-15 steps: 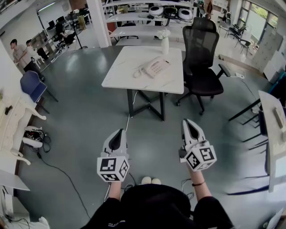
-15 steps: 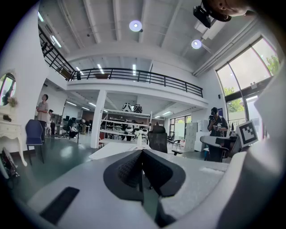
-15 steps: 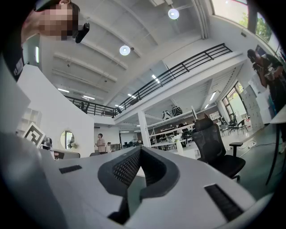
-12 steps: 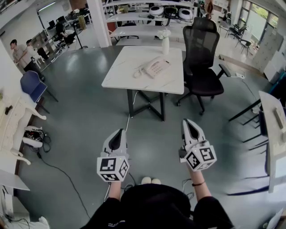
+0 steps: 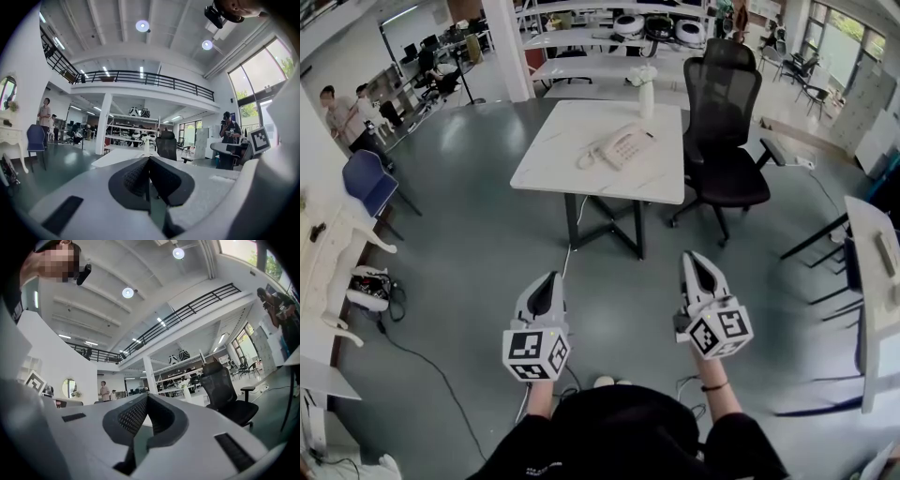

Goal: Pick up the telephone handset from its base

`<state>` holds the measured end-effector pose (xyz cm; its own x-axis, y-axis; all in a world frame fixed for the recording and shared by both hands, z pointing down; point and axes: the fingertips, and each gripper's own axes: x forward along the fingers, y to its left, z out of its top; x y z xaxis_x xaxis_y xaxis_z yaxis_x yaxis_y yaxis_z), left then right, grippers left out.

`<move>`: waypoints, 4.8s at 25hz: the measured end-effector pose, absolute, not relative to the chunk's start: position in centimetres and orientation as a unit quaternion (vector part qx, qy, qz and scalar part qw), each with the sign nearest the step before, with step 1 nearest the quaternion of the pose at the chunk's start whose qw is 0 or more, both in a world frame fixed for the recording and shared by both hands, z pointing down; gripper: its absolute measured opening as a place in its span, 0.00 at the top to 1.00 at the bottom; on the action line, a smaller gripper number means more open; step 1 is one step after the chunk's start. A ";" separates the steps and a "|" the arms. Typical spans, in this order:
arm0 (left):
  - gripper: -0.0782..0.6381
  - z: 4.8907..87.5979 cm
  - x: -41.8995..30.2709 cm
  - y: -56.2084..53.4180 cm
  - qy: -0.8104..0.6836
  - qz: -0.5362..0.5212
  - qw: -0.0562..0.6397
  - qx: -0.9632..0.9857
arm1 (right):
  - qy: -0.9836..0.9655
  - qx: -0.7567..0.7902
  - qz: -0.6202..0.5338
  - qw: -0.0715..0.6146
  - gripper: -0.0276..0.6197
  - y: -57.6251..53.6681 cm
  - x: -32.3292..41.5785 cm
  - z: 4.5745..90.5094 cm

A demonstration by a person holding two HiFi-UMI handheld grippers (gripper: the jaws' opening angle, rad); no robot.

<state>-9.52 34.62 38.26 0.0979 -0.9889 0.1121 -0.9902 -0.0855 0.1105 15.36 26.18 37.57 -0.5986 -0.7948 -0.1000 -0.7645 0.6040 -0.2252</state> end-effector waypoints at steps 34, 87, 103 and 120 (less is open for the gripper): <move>0.89 40.7 -12.7 16.0 -0.657 0.009 0.104 0.746 | 0.884 -0.445 -0.109 0.090 0.97 7.9 11.1 40.3; 0.89 47.4 -15.5 -19.3 -0.645 0.051 0.165 0.745 | 0.905 -0.401 -0.137 0.033 0.97 -27.7 3.1 46.1; 0.89 52.3 -13.6 -26.7 -0.587 0.146 0.203 0.770 | 0.887 -0.425 -0.181 0.015 0.97 -32.8 2.5 49.4; 0.74 57.2 -12.3 -34.1 -0.509 0.238 0.191 0.805 | 0.866 -0.454 -0.211 -0.022 0.97 -35.2 3.1 53.9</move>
<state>-12.30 -34.10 57.23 0.3678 -0.7289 0.5774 -0.9106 -0.4083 0.0647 3.11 -35.21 53.93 -0.5875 -0.7762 0.2288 -0.7945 0.4994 -0.3455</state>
